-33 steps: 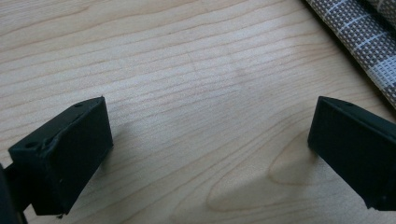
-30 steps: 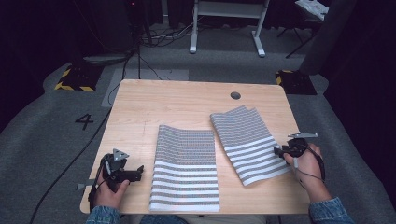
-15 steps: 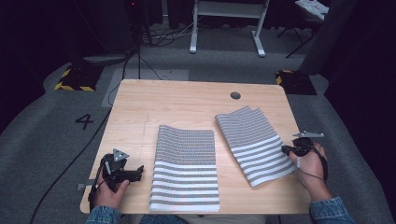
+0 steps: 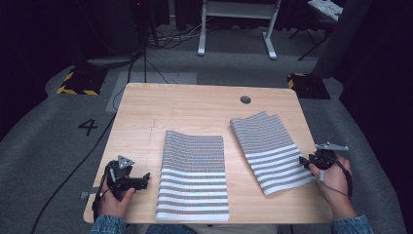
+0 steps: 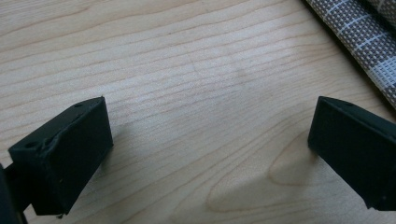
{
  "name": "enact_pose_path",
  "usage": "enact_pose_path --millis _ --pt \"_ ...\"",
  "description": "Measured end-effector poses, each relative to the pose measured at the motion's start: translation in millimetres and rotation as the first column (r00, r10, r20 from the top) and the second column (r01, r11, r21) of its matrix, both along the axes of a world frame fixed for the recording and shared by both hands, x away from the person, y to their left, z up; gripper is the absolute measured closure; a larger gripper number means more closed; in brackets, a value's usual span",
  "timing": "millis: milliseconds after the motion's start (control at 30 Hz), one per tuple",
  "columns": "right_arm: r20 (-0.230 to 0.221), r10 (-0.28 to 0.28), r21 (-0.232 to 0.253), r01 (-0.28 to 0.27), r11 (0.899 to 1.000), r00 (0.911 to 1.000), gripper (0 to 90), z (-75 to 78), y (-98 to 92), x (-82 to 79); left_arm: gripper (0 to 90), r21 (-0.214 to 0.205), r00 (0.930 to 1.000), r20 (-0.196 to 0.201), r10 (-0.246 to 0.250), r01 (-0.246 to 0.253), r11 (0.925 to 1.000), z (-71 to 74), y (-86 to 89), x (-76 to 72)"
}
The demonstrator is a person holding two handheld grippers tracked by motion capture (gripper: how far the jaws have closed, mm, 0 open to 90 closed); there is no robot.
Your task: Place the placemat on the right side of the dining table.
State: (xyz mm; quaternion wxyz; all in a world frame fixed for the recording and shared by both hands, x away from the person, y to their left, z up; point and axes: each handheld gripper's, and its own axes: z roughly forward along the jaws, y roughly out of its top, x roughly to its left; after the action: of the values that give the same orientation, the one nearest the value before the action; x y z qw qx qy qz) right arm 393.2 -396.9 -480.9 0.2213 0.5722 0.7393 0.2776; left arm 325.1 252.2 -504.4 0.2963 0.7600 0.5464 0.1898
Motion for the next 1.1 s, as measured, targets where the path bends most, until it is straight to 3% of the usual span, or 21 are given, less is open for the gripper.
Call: enact_pose_path --millis 200,233,300,400,433,467,533,667,900,1000,1100 --pt "-0.040 -0.041 0.049 0.043 0.998 0.9983 49.9 3.9 -5.9 -24.0 0.0 0.001 1.0000 0.000 -0.001 0.001 1.0000 0.0 0.1 0.0" --pt "-0.082 -0.038 0.057 0.043 0.997 0.9959 49.9 1.8 -6.4 -31.4 0.0 0.001 1.0000 0.000 0.000 0.000 1.0000 0.0 0.0 0.0" --pt "-0.087 -0.033 0.050 0.037 0.998 0.9957 50.0 -0.4 -6.0 -34.4 0.0 0.000 1.0000 0.001 0.000 0.000 1.0000 0.0 -0.1 0.1" --pt "-0.099 -0.031 0.010 0.033 0.999 0.9946 57.2 1.3 -4.5 -39.2 0.0 -0.003 1.0000 -0.001 0.004 -0.004 1.0000 0.0 -0.4 0.2" --pt "-0.102 -0.037 0.009 0.039 0.999 0.9941 62.7 1.8 -3.2 -39.9 0.0 -0.005 1.0000 -0.001 0.003 -0.003 1.0000 0.0 -0.4 0.3" --pt "-0.102 -0.037 0.009 0.039 0.999 0.9941 62.7 1.8 -3.2 -39.9 0.0 -0.005 1.0000 -0.001 0.003 -0.003 1.0000 0.0 -0.4 0.3" --pt "-0.105 -0.025 0.012 0.027 1.000 0.9942 73.7 2.8 -0.2 -40.1 0.0 -0.005 1.0000 -0.001 0.003 -0.003 1.0000 0.0 -0.4 0.3" --pt "-0.095 0.016 -0.040 -0.020 0.999 0.9954 83.7 7.9 9.2 -41.1 0.0 -0.005 1.0000 -0.001 0.003 -0.003 1.0000 0.0 -0.3 0.3" --pt "0.010 0.068 -0.095 -0.067 0.993 0.9976 86.5 30.4 27.0 -47.1 0.1 -0.001 1.0000 0.001 0.007 -0.007 1.0000 -0.1 -0.6 0.0" --pt "0.073 0.117 -0.123 -0.108 0.987 0.9904 86.6 44.8 42.5 -52.2 0.1 -0.004 1.0000 0.000 0.004 -0.004 1.0000 -0.1 -0.3 -0.4" --pt "0.124 0.194 -0.128 -0.178 0.976 0.9731 87.1 58.8 62.9 -57.8 0.1 -0.003 1.0000 -0.001 0.003 -0.003 1.0000 -0.1 -0.2 -0.8"
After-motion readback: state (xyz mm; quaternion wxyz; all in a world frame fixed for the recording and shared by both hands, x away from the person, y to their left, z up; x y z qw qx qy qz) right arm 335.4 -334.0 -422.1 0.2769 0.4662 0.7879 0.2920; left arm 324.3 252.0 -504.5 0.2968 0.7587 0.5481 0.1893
